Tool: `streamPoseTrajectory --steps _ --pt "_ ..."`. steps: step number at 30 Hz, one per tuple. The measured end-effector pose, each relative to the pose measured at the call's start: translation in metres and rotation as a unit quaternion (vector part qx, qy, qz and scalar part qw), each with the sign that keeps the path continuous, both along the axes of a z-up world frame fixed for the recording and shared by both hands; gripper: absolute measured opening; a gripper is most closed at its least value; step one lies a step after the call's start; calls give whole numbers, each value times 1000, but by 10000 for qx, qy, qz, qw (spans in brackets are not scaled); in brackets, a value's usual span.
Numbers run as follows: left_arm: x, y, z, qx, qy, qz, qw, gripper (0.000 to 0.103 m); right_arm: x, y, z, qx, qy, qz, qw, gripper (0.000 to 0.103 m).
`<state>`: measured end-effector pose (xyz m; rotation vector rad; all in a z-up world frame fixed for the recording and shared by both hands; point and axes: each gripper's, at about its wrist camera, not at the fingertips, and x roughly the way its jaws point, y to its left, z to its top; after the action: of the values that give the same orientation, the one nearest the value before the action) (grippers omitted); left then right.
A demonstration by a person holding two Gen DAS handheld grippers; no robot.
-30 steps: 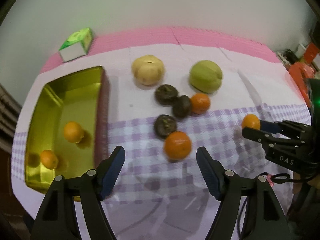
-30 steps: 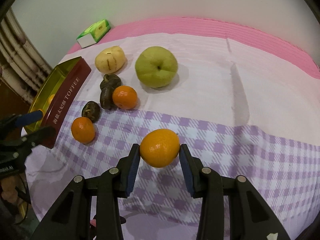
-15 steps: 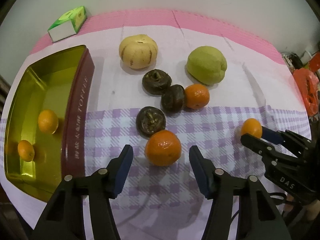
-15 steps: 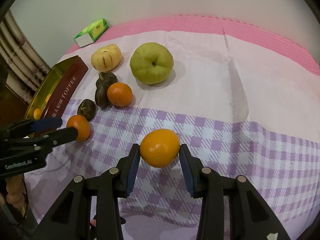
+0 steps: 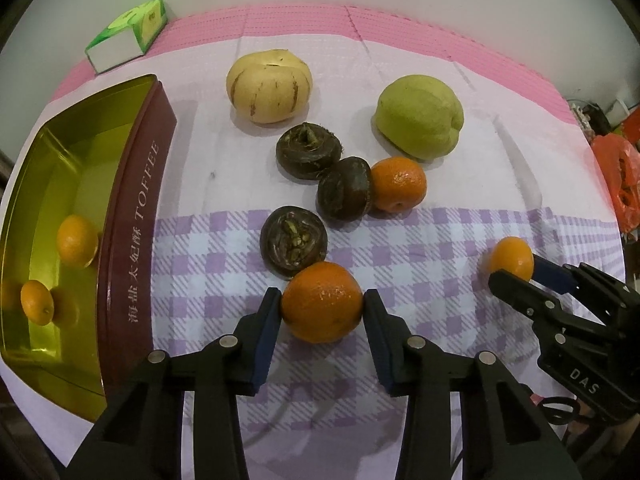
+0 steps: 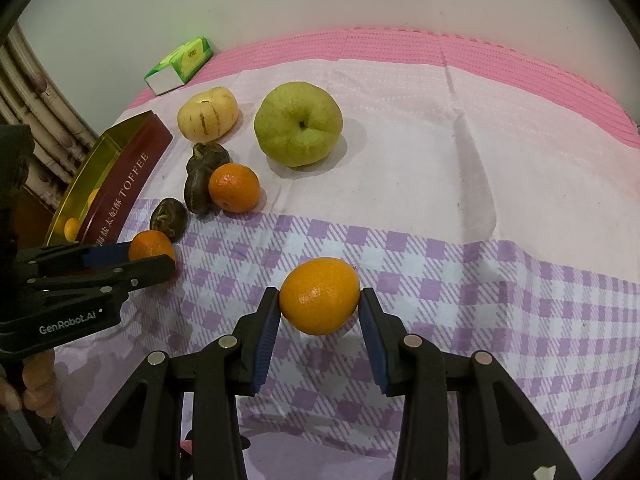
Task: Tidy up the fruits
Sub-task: 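Grasp an orange with the right gripper while the left gripper grasps another orange, then carry the held orange into the gold tin and open the left gripper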
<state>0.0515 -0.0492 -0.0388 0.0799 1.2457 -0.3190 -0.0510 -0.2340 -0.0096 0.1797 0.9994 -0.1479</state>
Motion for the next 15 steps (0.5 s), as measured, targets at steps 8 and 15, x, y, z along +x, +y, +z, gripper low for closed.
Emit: streamPoseTrajectory --steps 8,15 --pt "-5 6 13 -118 -61 -5 9999 42 1 1 -2 -31 14 6 10000 38" --pt "-7 30 46 -231 -335 167 9990 42 1 3 -2 -69 10 3 10000 38"
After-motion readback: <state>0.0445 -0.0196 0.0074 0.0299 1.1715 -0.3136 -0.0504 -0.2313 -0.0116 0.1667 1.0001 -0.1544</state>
